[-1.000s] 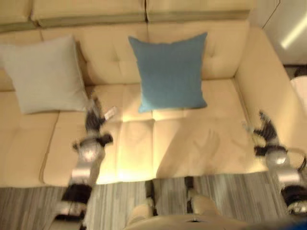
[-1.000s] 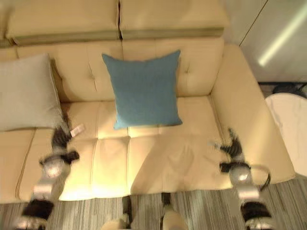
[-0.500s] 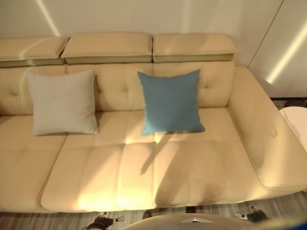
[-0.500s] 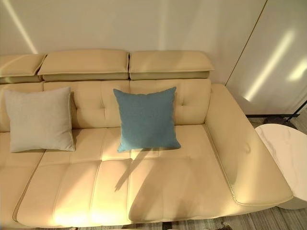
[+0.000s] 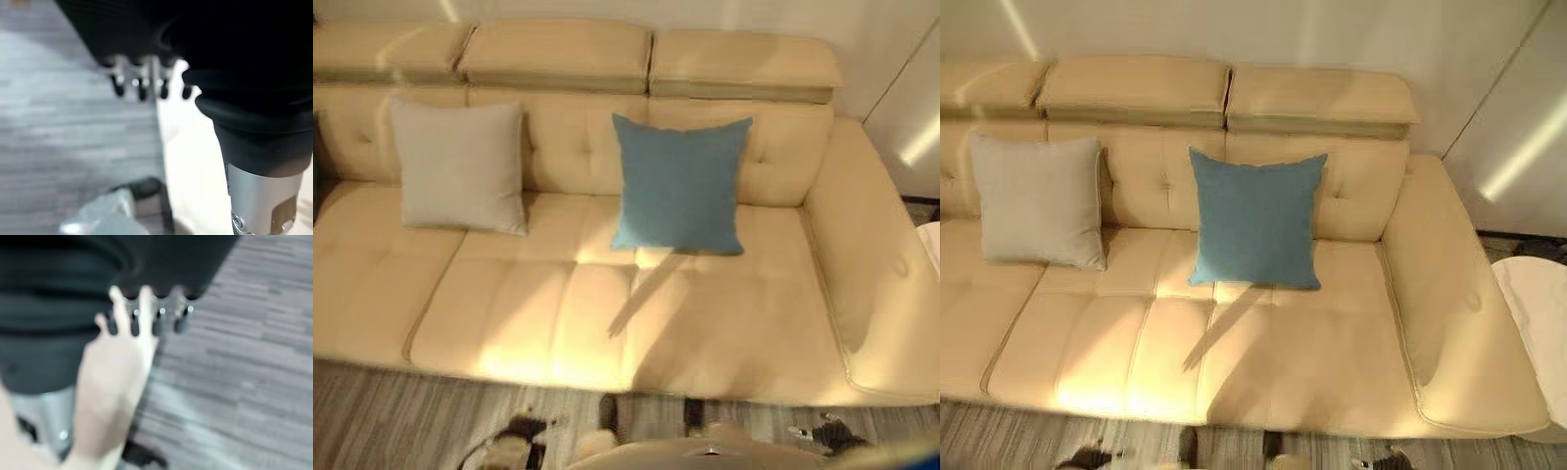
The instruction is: Pick up all the scattered cushions and arrange them neatly on the sofa.
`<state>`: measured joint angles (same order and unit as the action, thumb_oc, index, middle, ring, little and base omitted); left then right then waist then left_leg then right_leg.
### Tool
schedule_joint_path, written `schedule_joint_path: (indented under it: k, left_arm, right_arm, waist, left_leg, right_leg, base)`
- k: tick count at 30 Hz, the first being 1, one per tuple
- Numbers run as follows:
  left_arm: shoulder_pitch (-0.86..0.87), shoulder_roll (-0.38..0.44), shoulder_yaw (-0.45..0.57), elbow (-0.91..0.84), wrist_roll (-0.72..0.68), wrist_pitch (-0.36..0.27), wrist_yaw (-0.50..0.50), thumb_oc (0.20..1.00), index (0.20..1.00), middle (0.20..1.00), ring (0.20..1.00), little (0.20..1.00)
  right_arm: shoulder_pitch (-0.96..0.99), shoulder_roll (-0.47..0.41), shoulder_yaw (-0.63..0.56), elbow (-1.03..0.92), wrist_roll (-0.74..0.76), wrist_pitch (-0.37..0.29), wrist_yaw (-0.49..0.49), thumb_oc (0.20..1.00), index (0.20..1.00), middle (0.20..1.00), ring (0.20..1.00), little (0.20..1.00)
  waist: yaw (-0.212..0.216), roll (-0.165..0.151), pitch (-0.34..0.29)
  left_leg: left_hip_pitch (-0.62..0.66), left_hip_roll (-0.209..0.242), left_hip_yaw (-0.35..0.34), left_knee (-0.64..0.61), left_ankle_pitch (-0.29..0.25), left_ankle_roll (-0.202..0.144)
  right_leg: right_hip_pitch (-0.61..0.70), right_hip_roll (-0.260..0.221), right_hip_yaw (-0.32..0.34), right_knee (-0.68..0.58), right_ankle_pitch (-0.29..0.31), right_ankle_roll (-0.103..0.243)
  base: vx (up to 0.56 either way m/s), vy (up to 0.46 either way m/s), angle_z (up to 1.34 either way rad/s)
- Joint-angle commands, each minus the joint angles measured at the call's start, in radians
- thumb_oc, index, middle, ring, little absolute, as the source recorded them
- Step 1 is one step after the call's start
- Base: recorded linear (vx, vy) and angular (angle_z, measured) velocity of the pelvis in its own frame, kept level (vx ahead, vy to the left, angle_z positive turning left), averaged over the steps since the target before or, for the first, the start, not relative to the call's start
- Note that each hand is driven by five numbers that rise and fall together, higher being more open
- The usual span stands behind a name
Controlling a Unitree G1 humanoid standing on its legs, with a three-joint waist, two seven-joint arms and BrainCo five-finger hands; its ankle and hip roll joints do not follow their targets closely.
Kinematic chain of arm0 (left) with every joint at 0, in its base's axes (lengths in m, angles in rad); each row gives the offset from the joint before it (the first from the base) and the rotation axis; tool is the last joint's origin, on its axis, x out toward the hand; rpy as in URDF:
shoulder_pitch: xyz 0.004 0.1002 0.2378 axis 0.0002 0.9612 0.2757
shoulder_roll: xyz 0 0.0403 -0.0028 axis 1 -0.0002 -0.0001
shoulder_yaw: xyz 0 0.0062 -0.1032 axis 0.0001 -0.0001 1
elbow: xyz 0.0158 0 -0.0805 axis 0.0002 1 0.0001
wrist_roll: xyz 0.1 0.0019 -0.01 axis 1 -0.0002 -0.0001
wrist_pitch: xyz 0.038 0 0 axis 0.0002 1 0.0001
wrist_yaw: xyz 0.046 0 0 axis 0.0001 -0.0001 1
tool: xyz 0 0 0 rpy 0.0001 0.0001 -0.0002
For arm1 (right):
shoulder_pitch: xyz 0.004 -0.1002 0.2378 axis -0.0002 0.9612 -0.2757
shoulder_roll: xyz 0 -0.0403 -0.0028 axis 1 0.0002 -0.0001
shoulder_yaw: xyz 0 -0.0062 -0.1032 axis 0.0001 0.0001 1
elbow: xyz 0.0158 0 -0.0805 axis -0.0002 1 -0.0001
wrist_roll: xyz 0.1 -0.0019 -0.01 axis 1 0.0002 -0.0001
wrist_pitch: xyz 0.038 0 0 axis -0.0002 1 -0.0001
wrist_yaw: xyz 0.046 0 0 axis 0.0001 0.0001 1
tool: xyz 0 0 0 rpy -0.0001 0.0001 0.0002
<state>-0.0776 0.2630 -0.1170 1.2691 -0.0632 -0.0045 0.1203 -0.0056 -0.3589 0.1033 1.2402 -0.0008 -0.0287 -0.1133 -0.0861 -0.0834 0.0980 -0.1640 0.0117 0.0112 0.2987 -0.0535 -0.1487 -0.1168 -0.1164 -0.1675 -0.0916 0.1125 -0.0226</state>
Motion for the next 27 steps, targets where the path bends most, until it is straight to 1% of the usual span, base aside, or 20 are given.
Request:
schedule_joint_path:
  k: [1, 2, 3, 4, 5, 7, 8, 9, 10, 11, 12, 13, 14, 15, 16, 17, 18, 19, 22, 27]
  left_arm:
    - [0.011, 0.023, -0.021, -0.004, 0.021, -0.008, 0.003, 1.000, 1.000, 1.000, 1.000, 1.000]
    - [0.010, 0.022, -0.025, -0.008, 0.019, -0.007, 0.006, 1.000, 1.000, 1.000, 1.000, 1.000]
    - [0.005, 0.028, -0.022, -0.006, 0.021, -0.005, 0.007, 1.000, 1.000, 1.000, 1.000, 1.000]
    - [0.004, 0.028, -0.022, -0.006, 0.021, -0.005, 0.007, 1.000, 1.000, 1.000, 1.000, 1.000]
    - [-0.007, 0.036, -0.020, -0.006, 0.020, -0.010, 0.014, 1.000, 1.000, 1.000, 1.000, 1.000]
    - [-0.008, 0.044, -0.015, -0.004, 0.026, -0.010, 0.016, 1.000, 1.000, 1.000, 1.000, 1.000]
    - [-0.011, 0.050, -0.017, -0.005, 0.025, -0.013, 0.014, 1.000, 1.000, 1.000, 1.000, 1.000]
    - [-0.012, 0.055, -0.017, -0.006, 0.026, -0.012, 0.014, 1.000, 1.000, 1.000, 1.000, 1.000]
    - [-0.012, 0.059, -0.022, -0.009, 0.028, -0.013, 0.014, 1.000, 1.000, 1.000, 1.000, 1.000]
    - [-0.010, 0.064, -0.023, -0.013, 0.029, -0.013, 0.013, 1.000, 1.000, 1.000, 1.000, 1.000]
    - [-0.010, 0.064, -0.023, -0.013, 0.029, -0.013, 0.013, 1.000, 1.000, 1.000, 1.000, 1.000]
    - [-0.010, 0.067, -0.024, -0.013, 0.027, -0.010, 0.007, 1.000, 1.000, 1.000, 1.000, 1.000]
    - [-0.012, 0.065, -0.024, -0.013, 0.022, -0.010, 0.008, 1.000, 1.000, 1.000, 1.000, 1.000]
    - [-0.012, 0.065, -0.024, -0.013, 0.022, -0.010, 0.008, 1.000, 1.000, 1.000, 1.000, 1.000]
    - [-0.012, 0.060, -0.026, -0.009, 0.024, -0.011, 0.006, 1.000, 1.000, 1.000, 1.000, 1.000]
    - [-0.012, 0.060, -0.026, -0.009, 0.024, -0.011, 0.006, 1.000, 1.000, 1.000, 1.000, 1.000]
    - [-0.013, 0.057, -0.029, -0.006, 0.027, -0.011, 0.006, 1.000, 1.000, 1.000, 1.000, 1.000]
    - [-0.009, 0.050, -0.033, -0.003, 0.032, -0.008, 0.000, 1.000, 1.000, 1.000, 1.000, 1.000]
    - [-0.006, 0.043, -0.034, -0.001, 0.038, -0.003, 0.001, 1.000, 1.000, 1.000, 1.000, 1.000]
    - [-0.002, 0.034, -0.029, 0.008, 0.042, 0.006, 0.004, 1.000, 1.000, 1.000, 1.000, 1.000]
  right_arm:
    - [-0.012, -0.002, 0.020, 0.042, 0.022, 0.022, -0.001, 1.000, 1.000, 1.000, 1.000, 1.000]
    - [-0.017, 0.001, 0.019, 0.040, 0.018, 0.028, -0.005, 1.000, 1.000, 1.000, 1.000, 1.000]
    - [-0.031, 0.005, 0.022, 0.040, 0.010, 0.032, -0.005, 1.000, 1.000, 1.000, 1.000, 1.000]
    - [-0.031, 0.005, 0.022, 0.040, 0.010, 0.032, -0.005, 1.000, 1.000, 1.000, 1.000, 1.000]
    - [-0.055, 0.013, 0.034, 0.037, -0.005, 0.032, -0.012, 1.000, 1.000, 1.000, 1.000, 1.000]
    - [-0.067, 0.021, 0.045, 0.033, -0.008, 0.035, -0.008, 1.000, 1.000, 1.000, 1.000, 1.000]
    - [-0.072, 0.025, 0.051, 0.036, -0.014, 0.037, -0.007, 1.000, 1.000, 1.000, 1.000, 1.000]
    - [-0.075, 0.025, 0.054, 0.039, -0.015, 0.037, -0.006, 1.000, 1.000, 1.000, 1.000, 1.000]
    - [-0.077, 0.025, 0.058, 0.039, -0.013, 0.035, -0.006, 1.000, 1.000, 1.000, 1.000, 1.000]
    - [-0.075, 0.025, 0.063, 0.046, -0.017, 0.032, -0.004, 1.000, 1.000, 1.000, 1.000, 1.000]
    - [-0.075, 0.025, 0.063, 0.046, -0.017, 0.032, -0.004, 1.000, 1.000, 1.000, 1.000, 1.000]
    - [-0.069, 0.027, 0.057, 0.061, -0.010, 0.032, 0.000, 1.000, 1.000, 1.000, 1.000, 1.000]
    - [-0.069, 0.026, 0.056, 0.062, -0.010, 0.035, -0.001, 1.000, 1.000, 1.000, 1.000, 1.000]
    - [-0.068, 0.026, 0.055, 0.061, -0.010, 0.035, -0.001, 1.000, 1.000, 1.000, 1.000, 1.000]
    - [-0.068, 0.031, 0.052, 0.066, -0.008, 0.036, -0.001, 1.000, 1.000, 1.000, 1.000, 1.000]
    - [-0.068, 0.031, 0.052, 0.065, -0.008, 0.036, -0.002, 1.000, 1.000, 1.000, 1.000, 1.000]
    - [-0.063, 0.031, 0.052, 0.066, -0.009, 0.036, -0.001, 1.000, 1.000, 1.000, 1.000, 1.000]
    - [-0.054, 0.033, 0.049, 0.075, -0.010, 0.038, -0.002, 1.000, 1.000, 1.000, 1.000, 1.000]
    - [-0.041, 0.034, 0.036, 0.080, 0.002, 0.040, -0.004, 1.000, 1.000, 1.000, 1.000, 1.000]
    - [-0.032, 0.039, 0.033, 0.087, 0.011, 0.045, -0.007, 1.000, 1.000, 1.000, 1.000, 1.000]
  waist:
    - [-0.012, 0.040, -0.022]
    - [-0.019, 0.041, -0.016]
    - [-0.021, 0.040, -0.003]
    - [-0.020, 0.040, -0.003]
    - [-0.009, 0.037, 0.014]
    - [-0.002, 0.036, 0.021]
    - [-0.001, 0.042, 0.029]
    - [0.001, 0.045, 0.032]
    - [0.009, 0.054, 0.040]
    - [0.021, 0.068, 0.036]
    - [0.021, 0.068, 0.033]
    - [0.032, 0.075, 0.018]
    - [0.041, 0.072, 0.007]
    - [0.041, 0.072, 0.008]
    - [0.043, 0.062, -0.014]
    - [0.043, 0.062, -0.014]
    - [0.046, 0.056, -0.021]
    - [0.044, 0.049, -0.038]
    - [0.036, 0.045, -0.048]
    - [0.035, 0.040, -0.058]
  left_leg:
    - [0.183, -0.025, -0.008, -0.234, -0.010, 0.061]
    - [0.197, -0.032, -0.004, -0.263, -0.022, 0.072]
    - [0.202, -0.046, 0.007, -0.288, -0.024, 0.086]
    - [0.203, -0.046, 0.008, -0.289, -0.024, 0.086]
    - [0.194, -0.061, 0.024, -0.311, -0.016, 0.101]
    - [0.197, -0.061, 0.047, -0.333, -0.005, 0.103]
    - [0.196, -0.056, 0.052, -0.342, 0.006, 0.109]
    - [0.189, -0.053, 0.055, -0.343, 0.015, 0.114]
    - [0.183, -0.046, 0.063, -0.349, 0.030, 0.120]
    - [0.175, -0.035, 0.067, -0.369, 0.051, 0.125]
    - [0.171, -0.035, 0.067, -0.368, 0.052, 0.126]
    - [0.161, -0.026, 0.058, -0.378, 0.063, 0.126]
    - [0.157, -0.027, 0.067, -0.385, 0.065, 0.116]
    - [0.159, -0.027, 0.067, -0.385, 0.065, 0.116]
    - [0.158, -0.024, 0.075, -0.386, 0.070, 0.104]
    - [0.159, -0.024, 0.075, -0.386, 0.070, 0.104]
    - [0.162, -0.022, 0.083, -0.386, 0.071, 0.102]
    - [0.167, -0.017, 0.089, -0.386, 0.068, 0.094]
    - [0.172, -0.011, 0.086, -0.386, 0.069, 0.085]
    - [0.178, -0.002, 0.083, -0.386, 0.071, 0.077]
  right_leg:
    - [-0.035, 0.048, 0.092, 0.004, 0.053, 0.172]
    - [-0.042, 0.037, 0.096, 0.004, 0.068, 0.179]
    - [-0.066, 0.026, 0.111, 0.007, 0.098, 0.195]
    - [-0.067, 0.026, 0.111, 0.008, 0.098, 0.195]
    - [-0.102, 0.010, 0.102, 0.009, 0.118, 0.224]
    - [-0.119, 0.009, 0.114, 0.013, 0.128, 0.232]
    - [-0.133, 0.005, 0.112, 0.035, 0.120, 0.232]
    - [-0.138, 0.008, 0.112, 0.079, 0.099, 0.222]
    - [-0.126, 0.015, 0.102, 0.163, 0.057, 0.210]
    - [-0.099, 0.029, 0.090, 0.243, -0.013, 0.184]
    - [-0.101, 0.028, 0.091, 0.243, -0.011, 0.184]
    - [-0.055, 0.045, 0.106, 0.304, -0.079, 0.173]
    - [-0.031, 0.028, 0.091, 0.231, -0.065, 0.177]
    - [-0.028, 0.028, 0.091, 0.227, -0.063, 0.178]
    - [0.012, 0.026, 0.090, 0.152, -0.047, 0.184]
    - [0.013, 0.026, 0.090, 0.151, -0.046, 0.184]
    - [0.038, 0.024, 0.083, 0.110, -0.041, 0.187]
    - [0.070, 0.031, 0.085, 0.057, -0.042, 0.190]
    - [0.098, 0.039, 0.081, 0.019, -0.037, 0.188]
    - [0.114, 0.039, 0.068, 0.004, -0.038, 0.185]
  base:
    - [-0.07, 0.190, 0.00]
    - [-0.13, 0.249, 0.03]
    - [-0.11, 0.198, -0.06]
    - [-0.22, 0.261, -0.20]
    - [-0.19, 0.177, -0.26]
    - [-0.19, 0.166, -0.69]
    - [-0.18, 0.104, -1.09]
    - [-0.22, 0.105, -0.85]
    - [-0.26, 0.114, -0.23]
    - [-0.20, 0.089, 0.01]
    - [-0.18, 0.048, -0.16]
    - [-0.09, -0.017, -0.33]
    - [-0.09, -0.016, -0.24]
    - [0.00, -0.085, -0.01]
    - [0.01, -0.066, -0.04]
    - [0.02, -0.093, -0.12]
    - [0.02, -0.074, -0.12]
    - [0.01, -0.094, 0.07]
    - [-0.02, -0.056, 0.15]
    - [-0.04, -0.026, 0.05]
